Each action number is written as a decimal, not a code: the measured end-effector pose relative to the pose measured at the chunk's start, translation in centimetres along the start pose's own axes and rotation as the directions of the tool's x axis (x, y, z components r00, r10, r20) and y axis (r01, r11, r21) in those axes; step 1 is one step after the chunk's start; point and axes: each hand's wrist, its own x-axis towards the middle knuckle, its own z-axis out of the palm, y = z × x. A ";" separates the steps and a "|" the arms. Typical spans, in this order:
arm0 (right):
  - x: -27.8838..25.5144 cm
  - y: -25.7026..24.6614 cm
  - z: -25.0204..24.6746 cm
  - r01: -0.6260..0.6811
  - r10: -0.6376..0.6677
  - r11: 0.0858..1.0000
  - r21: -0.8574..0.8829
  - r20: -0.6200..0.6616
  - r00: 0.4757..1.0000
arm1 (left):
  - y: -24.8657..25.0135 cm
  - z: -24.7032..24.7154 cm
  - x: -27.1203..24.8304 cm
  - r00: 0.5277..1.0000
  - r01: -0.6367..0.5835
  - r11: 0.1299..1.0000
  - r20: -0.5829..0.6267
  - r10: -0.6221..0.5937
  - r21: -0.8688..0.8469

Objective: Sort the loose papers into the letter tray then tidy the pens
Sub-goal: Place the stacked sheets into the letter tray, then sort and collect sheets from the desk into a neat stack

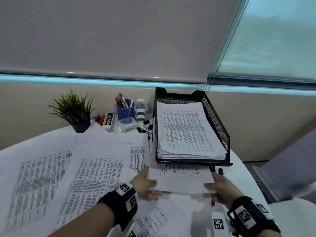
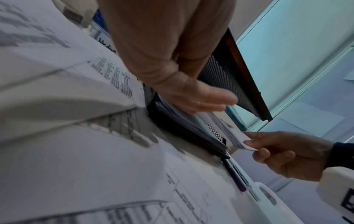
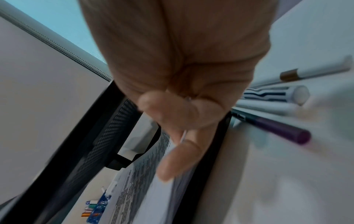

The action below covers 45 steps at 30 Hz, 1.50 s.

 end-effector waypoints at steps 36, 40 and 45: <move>-1.6 0.9 14.7 0.241 -0.171 0.851 -0.467 0.186 0.967 | -2.9 -11.4 -5.2 0.753 0.089 0.780 -0.554 0.354 0.619; -1.2 0.9 18.6 0.223 -0.151 0.851 -0.477 0.184 0.971 | -3.9 -16.3 -6.7 0.713 0.254 0.803 -0.665 0.221 0.539; -0.7 1.3 22.2 0.026 -0.009 0.972 -0.232 0.075 0.997 | -4.8 -19.8 -7.7 0.696 0.265 0.893 -0.713 0.084 0.364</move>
